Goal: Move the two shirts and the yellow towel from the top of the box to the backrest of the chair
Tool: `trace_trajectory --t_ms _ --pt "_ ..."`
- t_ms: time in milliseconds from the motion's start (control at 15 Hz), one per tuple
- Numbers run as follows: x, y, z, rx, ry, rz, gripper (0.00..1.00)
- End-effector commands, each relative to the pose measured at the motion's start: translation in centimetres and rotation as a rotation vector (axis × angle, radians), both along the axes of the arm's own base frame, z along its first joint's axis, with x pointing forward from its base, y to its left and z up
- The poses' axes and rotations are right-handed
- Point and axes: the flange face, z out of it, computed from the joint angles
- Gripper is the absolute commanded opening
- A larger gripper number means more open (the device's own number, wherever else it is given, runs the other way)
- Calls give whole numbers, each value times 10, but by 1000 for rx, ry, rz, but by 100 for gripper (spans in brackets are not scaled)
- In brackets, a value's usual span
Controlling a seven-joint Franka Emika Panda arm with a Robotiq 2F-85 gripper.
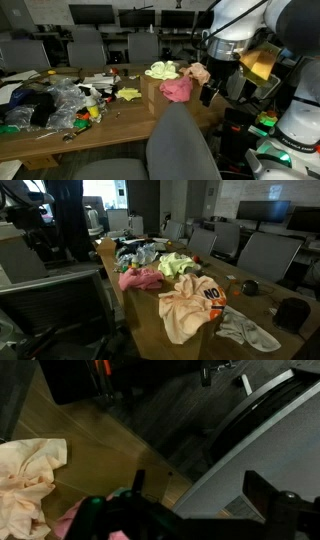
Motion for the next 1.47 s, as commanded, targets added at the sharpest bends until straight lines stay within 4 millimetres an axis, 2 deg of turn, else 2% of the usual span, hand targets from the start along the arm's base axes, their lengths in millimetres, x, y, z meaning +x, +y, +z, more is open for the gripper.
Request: trace_trajectory --t_ms 0,533,667,800,933,1400 --pt "0 0 1 0 -1 0 100" --pt "0 0 2 1 -4 1 100" --pt "6 -8 4 -13 -4 -9 100" --pt "14 -23 11 -30 -14 -33 100" --pt "25 -46 20 -37 -31 -71 100" --pt "56 -138 46 71 -122 -264 100"
